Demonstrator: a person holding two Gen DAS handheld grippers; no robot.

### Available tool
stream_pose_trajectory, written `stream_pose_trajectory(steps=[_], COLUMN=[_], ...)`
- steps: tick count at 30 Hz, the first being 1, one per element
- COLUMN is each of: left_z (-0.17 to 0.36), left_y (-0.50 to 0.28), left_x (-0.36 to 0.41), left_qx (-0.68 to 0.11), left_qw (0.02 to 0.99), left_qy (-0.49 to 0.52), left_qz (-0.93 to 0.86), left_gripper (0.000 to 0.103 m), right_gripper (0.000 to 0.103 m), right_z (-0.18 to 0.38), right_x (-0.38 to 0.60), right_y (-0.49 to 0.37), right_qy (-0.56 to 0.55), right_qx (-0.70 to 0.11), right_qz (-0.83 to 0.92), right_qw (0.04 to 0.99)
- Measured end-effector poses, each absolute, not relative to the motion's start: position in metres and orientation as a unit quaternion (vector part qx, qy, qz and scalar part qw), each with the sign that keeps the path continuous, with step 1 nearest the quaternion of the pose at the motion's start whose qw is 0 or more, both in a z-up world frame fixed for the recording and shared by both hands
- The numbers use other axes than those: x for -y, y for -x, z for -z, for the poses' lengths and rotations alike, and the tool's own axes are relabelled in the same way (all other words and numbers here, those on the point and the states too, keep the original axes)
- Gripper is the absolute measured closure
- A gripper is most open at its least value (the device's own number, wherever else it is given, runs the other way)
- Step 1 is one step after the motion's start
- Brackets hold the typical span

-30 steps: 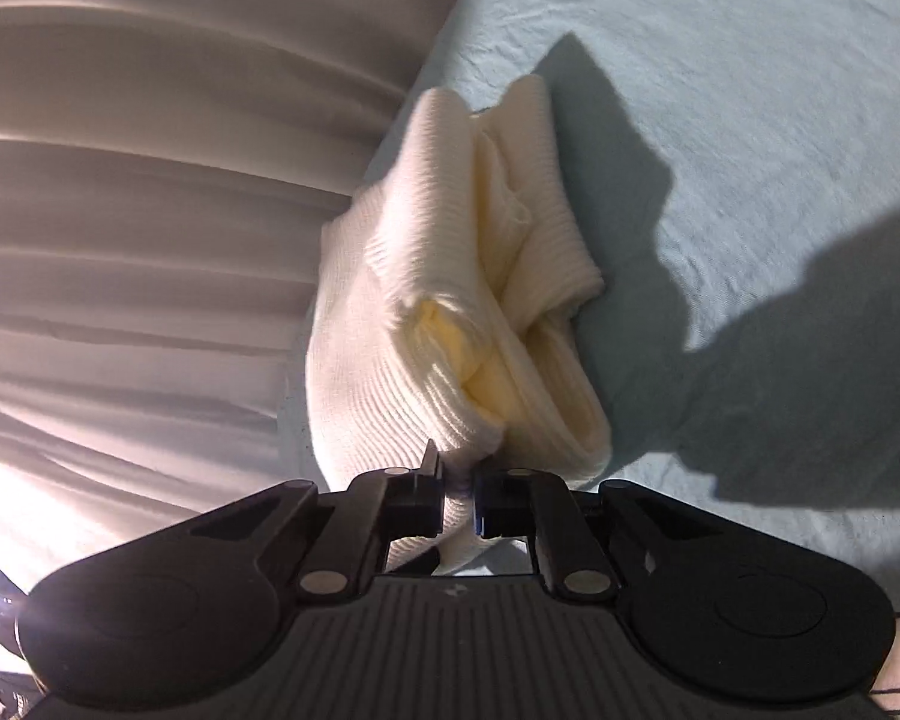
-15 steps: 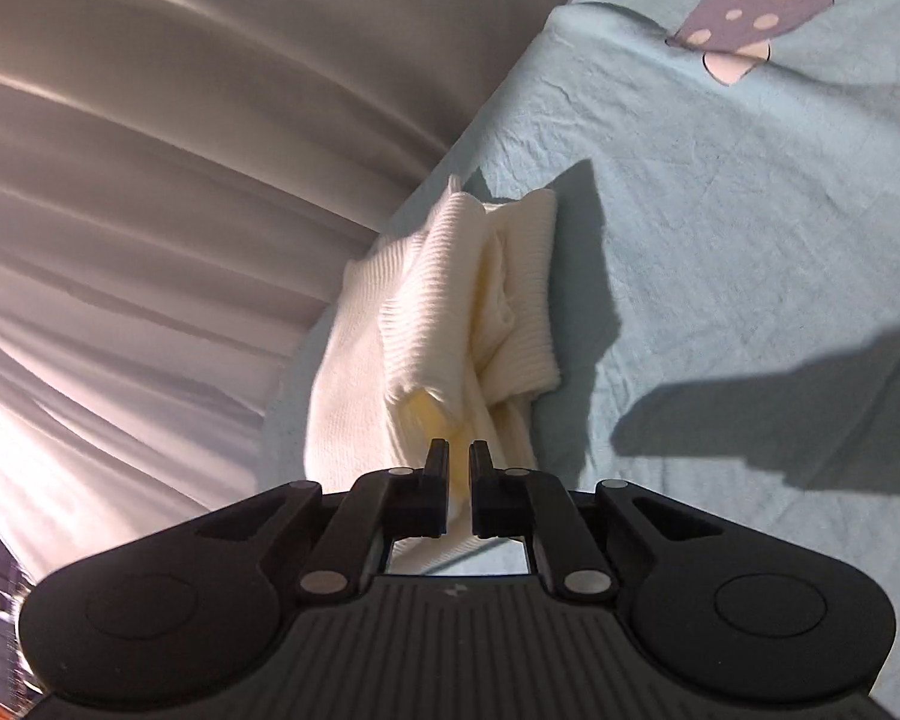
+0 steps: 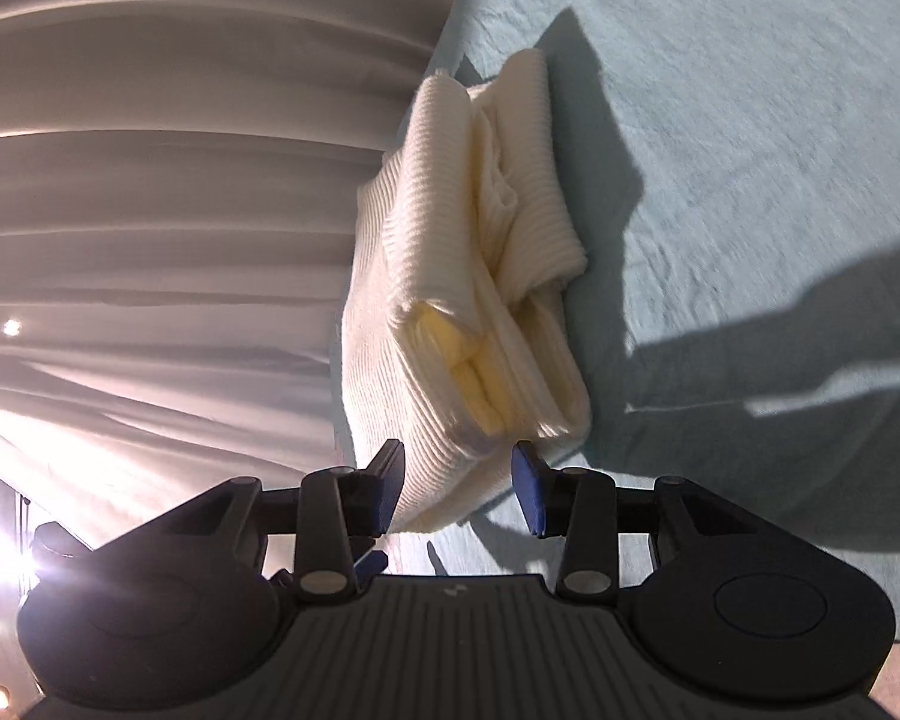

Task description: Fold small clothes

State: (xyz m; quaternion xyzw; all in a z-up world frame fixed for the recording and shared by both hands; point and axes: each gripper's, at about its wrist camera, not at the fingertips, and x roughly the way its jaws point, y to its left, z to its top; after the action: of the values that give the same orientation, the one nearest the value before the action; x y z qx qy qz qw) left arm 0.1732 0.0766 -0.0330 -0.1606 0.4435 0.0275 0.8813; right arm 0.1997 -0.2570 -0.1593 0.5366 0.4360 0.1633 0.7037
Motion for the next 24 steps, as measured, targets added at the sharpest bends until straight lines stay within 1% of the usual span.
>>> stream_pose_trajectory(steps=[5, 6, 7, 9, 10, 12, 14, 16, 18, 21, 22, 24], left_z=[0.034, 0.034, 0.034, 0.032, 0.031, 0.028, 0.026, 0.027, 0.028, 0.025, 0.024, 0.021], left_y=[-0.173, -0.174, -0.174, -0.173, -0.172, -0.171, -0.169, -0.169, -0.17, -0.171, -0.171, -0.175], left_x=[-0.07, -0.068, -0.066, -0.062, -0.061, -0.061, -0.062, -0.064, -0.062, -0.06, -0.06, -0.061], left_qx=[-0.448, -0.449, -0.449, -0.448, -0.446, -0.442, -0.438, -0.438, -0.442, -0.438, -0.435, -0.428], left_qw=[0.88, 0.88, 0.88, 0.881, 0.883, 0.885, 0.887, 0.887, 0.885, 0.888, 0.89, 0.894], left_qy=[0.157, 0.156, 0.155, 0.149, 0.147, 0.147, 0.148, 0.146, 0.144, 0.14, 0.138, 0.133], left_qz=[-0.024, -0.022, -0.018, -0.014, -0.012, -0.01, -0.012, -0.012, -0.011, -0.01, -0.01, -0.014], left_gripper=[0.026, 0.026, 0.026, 0.026, 0.026, 0.025, 0.024, 0.024, 0.024, 0.024, 0.024, 0.023], right_gripper=[0.064, 0.066, 0.078, 0.091, 0.094, 0.095, 0.096, 0.096, 0.095, 0.092, 0.087, 0.085], right_z=[0.17, 0.169, 0.166, 0.152, 0.143, 0.125, 0.107, 0.109, 0.116, 0.101, 0.096, 0.085], right_x=[0.255, 0.252, 0.248, 0.239, 0.237, 0.24, 0.239, 0.237, 0.232, 0.23, 0.233, 0.241], right_y=[-0.2, -0.201, -0.203, -0.207, -0.206, -0.198, -0.193, -0.193, -0.195, -0.19, -0.187, -0.184], right_qy=[-0.585, -0.585, -0.573, -0.514, -0.492, -0.459, -0.378, -0.32, -0.295, -0.246, -0.246, -0.243], right_qx=[-0.412, -0.407, -0.406, -0.408, -0.397, -0.371, -0.369, -0.394, -0.424, -0.408, -0.399, -0.377], right_qz=[-0.146, -0.141, -0.132, -0.113, -0.111, -0.115, -0.085, -0.07, -0.072, -0.078, -0.07, -0.048], right_qw=[0.683, 0.687, 0.7, 0.746, 0.767, 0.799, 0.845, 0.859, 0.853, 0.876, 0.881, 0.893])
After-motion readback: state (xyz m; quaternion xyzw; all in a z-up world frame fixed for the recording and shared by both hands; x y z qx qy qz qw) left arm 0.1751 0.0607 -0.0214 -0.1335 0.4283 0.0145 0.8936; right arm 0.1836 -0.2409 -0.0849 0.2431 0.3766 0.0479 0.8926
